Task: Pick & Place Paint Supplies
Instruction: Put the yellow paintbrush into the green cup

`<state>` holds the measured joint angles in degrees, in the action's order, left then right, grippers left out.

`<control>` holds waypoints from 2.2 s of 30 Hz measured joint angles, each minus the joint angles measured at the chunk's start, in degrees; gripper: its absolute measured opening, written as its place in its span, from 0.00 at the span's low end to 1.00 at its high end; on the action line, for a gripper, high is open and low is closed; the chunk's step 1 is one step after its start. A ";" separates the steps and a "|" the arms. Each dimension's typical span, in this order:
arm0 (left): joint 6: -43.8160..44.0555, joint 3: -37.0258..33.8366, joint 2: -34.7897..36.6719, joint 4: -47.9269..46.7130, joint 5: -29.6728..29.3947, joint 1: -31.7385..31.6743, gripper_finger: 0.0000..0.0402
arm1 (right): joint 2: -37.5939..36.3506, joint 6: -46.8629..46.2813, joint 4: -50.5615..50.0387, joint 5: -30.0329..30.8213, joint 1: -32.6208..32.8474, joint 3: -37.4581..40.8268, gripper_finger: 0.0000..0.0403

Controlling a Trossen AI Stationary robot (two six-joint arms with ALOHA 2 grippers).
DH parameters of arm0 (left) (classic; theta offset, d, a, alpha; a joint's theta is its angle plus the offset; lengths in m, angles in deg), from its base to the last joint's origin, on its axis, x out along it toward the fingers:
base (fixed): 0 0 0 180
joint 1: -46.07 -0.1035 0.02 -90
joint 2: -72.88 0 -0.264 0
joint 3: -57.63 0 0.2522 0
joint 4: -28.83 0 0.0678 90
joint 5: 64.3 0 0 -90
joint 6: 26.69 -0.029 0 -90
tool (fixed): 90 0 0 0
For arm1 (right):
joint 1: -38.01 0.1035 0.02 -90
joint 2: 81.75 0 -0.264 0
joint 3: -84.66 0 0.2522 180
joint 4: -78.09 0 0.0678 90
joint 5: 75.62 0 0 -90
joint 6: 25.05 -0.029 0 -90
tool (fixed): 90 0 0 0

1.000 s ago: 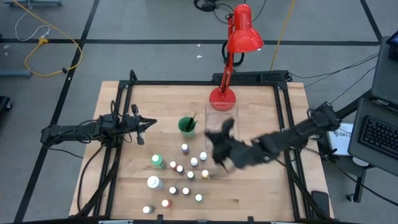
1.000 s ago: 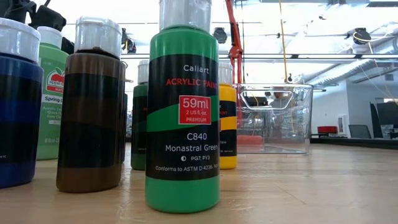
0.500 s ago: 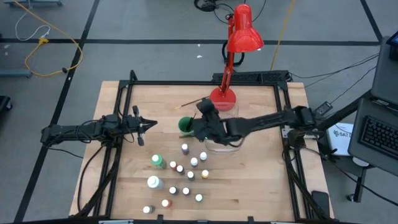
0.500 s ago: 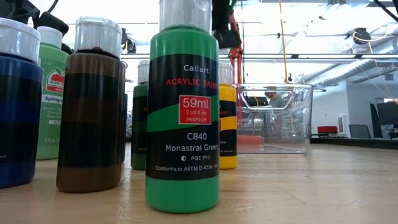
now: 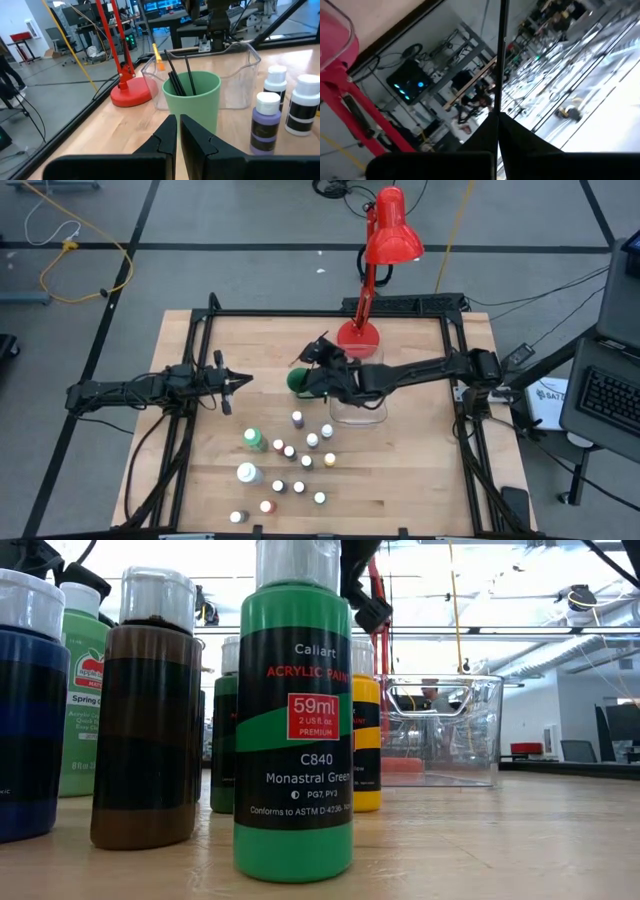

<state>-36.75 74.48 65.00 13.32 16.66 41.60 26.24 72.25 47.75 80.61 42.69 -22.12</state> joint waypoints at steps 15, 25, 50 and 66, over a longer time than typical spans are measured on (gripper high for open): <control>-3.31 0.00 0.00 0.13 -0.07 0.00 0.06 | 0.73 3.72 -1.67 -0.41 4.72 0.00 0.00; -3.75 0.00 0.00 0.08 -0.13 0.00 0.06 | 4.03 4.77 -2.34 -1.92 1.17 0.16 0.00; -2.81 0.00 0.00 0.62 -1.55 0.00 0.06 | 5.63 0.77 -1.87 -14.72 -0.44 0.02 0.00; -3.77 0.00 0.00 2.15 -1.53 -0.02 0.06 | 5.63 -4.87 -6.04 -17.07 -1.63 0.04 0.08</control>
<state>-40.52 74.48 65.00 15.47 15.13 41.59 31.87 67.38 41.71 63.54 41.06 -22.08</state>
